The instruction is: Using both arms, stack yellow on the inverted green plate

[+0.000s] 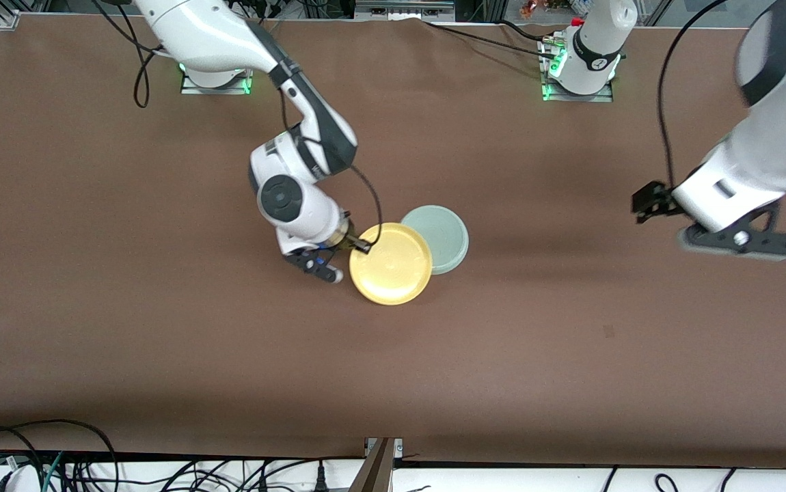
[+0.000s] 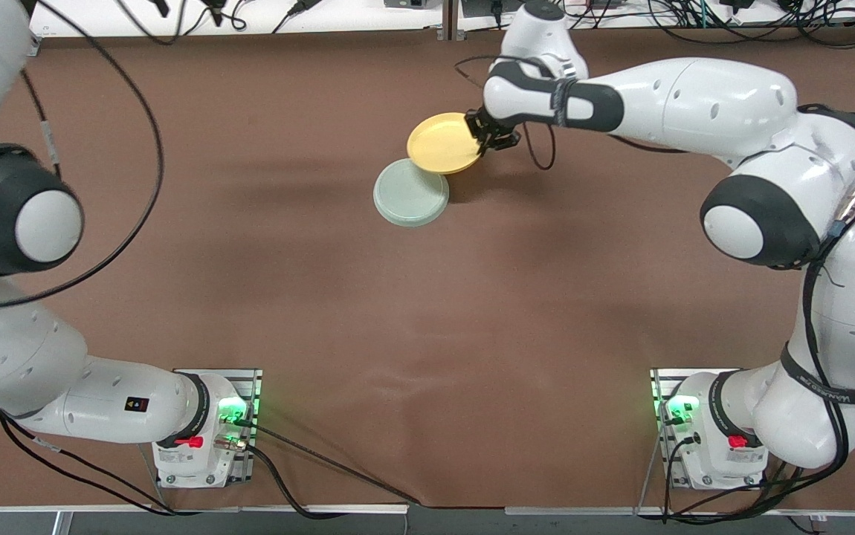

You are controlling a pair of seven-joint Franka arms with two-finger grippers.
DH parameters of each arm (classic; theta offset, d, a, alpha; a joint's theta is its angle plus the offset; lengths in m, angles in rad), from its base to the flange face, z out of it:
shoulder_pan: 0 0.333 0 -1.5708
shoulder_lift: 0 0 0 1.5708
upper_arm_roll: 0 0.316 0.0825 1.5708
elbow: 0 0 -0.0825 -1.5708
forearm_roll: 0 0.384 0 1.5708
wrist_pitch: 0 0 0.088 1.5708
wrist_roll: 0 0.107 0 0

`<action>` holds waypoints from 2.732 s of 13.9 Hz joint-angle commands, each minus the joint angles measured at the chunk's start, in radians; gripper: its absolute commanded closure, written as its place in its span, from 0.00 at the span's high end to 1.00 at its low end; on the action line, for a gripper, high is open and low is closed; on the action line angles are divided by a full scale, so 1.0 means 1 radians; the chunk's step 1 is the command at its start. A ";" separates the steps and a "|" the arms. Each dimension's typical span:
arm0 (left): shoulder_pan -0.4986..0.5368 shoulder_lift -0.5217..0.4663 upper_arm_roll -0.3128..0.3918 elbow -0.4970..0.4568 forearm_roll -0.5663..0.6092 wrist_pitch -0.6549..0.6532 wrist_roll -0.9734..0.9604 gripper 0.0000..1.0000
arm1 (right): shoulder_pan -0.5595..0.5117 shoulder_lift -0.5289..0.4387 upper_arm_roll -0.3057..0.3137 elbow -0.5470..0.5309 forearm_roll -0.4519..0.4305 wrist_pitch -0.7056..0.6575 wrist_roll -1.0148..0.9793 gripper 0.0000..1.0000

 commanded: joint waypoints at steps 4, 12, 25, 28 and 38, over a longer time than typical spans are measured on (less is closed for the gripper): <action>0.060 -0.238 0.012 -0.344 -0.039 0.189 0.102 1.00 | 0.129 0.080 -0.014 0.007 0.000 0.150 0.133 0.00; 0.065 -0.235 -0.003 -0.293 -0.025 0.096 0.093 1.00 | 0.132 0.072 -0.012 0.007 0.011 0.103 0.128 0.88; 0.057 -0.237 -0.006 -0.290 -0.017 0.073 0.087 1.00 | 0.112 -0.158 -0.351 0.100 -0.031 -0.232 0.026 0.99; 0.051 -0.234 -0.008 -0.290 -0.017 0.073 0.087 1.00 | 0.112 -0.247 -0.492 0.100 -0.040 -0.331 -0.121 0.99; 0.056 -0.235 -0.017 -0.281 -0.017 0.064 0.081 1.00 | 0.112 -0.426 -0.743 0.089 -0.075 -0.586 -0.395 0.99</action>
